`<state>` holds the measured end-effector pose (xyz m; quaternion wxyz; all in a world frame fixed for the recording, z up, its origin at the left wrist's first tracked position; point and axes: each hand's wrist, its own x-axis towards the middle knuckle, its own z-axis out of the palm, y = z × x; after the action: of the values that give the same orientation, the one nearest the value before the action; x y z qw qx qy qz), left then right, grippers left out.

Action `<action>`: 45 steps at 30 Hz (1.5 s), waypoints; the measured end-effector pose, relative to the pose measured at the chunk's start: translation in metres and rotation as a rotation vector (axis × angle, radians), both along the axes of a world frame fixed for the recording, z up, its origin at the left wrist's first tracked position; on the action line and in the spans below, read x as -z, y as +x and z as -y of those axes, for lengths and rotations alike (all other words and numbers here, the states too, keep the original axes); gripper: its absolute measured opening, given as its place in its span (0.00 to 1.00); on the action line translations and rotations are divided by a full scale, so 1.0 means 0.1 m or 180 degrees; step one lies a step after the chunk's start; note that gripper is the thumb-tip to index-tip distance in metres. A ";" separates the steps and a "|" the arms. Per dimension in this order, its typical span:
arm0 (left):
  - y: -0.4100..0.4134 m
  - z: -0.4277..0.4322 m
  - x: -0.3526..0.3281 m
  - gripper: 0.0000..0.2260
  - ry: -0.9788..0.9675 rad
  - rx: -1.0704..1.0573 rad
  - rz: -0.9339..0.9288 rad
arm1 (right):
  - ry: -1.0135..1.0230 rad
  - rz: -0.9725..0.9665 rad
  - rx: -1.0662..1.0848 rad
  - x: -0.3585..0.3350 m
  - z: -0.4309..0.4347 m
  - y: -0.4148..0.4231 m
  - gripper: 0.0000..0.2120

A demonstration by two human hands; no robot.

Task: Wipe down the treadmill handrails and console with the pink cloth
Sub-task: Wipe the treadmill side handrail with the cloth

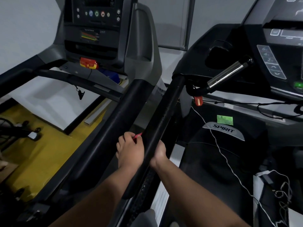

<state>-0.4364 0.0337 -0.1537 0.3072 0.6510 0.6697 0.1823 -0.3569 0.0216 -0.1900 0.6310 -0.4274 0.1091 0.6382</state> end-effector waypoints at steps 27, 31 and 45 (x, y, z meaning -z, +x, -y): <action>-0.20 0.05 0.06 0.10 -0.0264 -0.0822 0.1806 | -0.0018 0.6768 -0.2725 -0.81 -0.16 -0.28 0.08; -0.20 0.05 0.02 0.07 -0.0186 -0.1045 0.1921 | -0.0633 0.7297 -0.3855 -0.77 -0.47 -0.36 0.13; -0.22 0.19 -0.11 0.07 0.0499 -0.0468 0.2561 | 0.0438 0.7359 -0.5287 -0.87 -0.13 -0.24 0.19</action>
<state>-0.4583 0.0146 -0.1423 0.4801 0.4997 0.5251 0.4941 -0.3810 0.0348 -0.1032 -0.1684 -0.6070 -0.7675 0.1188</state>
